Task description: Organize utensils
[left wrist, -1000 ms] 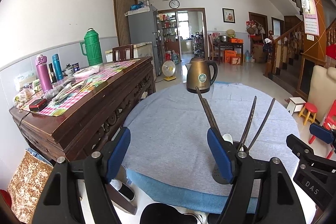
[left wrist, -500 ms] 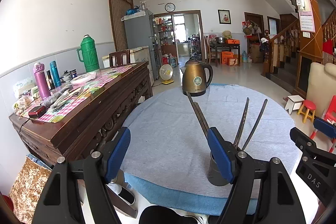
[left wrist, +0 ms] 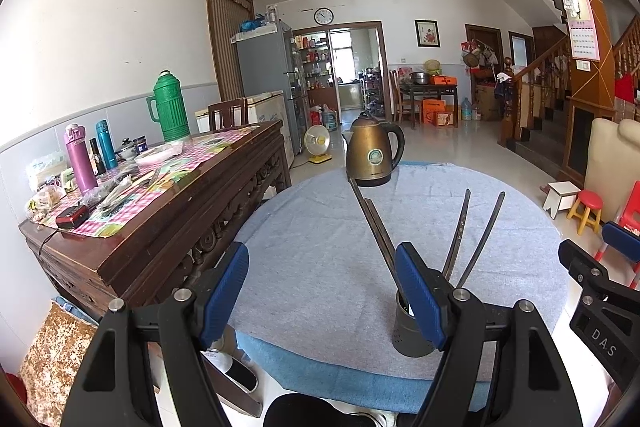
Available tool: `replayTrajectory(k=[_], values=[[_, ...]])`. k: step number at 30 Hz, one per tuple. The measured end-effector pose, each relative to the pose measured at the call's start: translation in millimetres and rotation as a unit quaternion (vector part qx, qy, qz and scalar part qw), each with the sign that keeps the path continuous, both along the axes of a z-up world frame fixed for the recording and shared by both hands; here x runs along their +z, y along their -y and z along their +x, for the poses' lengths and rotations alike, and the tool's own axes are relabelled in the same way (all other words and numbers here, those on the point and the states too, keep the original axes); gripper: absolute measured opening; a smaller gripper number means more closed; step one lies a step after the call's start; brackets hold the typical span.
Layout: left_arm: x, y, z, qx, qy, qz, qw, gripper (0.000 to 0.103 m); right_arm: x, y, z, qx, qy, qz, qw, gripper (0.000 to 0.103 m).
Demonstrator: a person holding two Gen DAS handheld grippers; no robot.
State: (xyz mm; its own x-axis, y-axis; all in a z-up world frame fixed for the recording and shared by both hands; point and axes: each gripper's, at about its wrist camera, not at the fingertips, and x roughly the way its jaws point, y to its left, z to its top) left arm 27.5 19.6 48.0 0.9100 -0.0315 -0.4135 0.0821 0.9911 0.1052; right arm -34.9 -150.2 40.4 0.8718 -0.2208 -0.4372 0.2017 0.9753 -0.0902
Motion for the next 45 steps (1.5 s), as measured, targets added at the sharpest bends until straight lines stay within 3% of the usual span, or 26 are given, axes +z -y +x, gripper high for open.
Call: replayTrajectory(k=[32,45], values=[[4.9,-15.9,-5.1,0.012,0.014,-0.003,0.9998,0.076,8.0,-10.0,-5.4,0.000,0.012,-0.019,1.000,0.067],[4.8,-18.2,-10.5,0.014,0.016,-0.008,0.9997,0.076,-1.7,-7.1,-3.5,-0.003,-0.001,-0.019,1.000,0.069]])
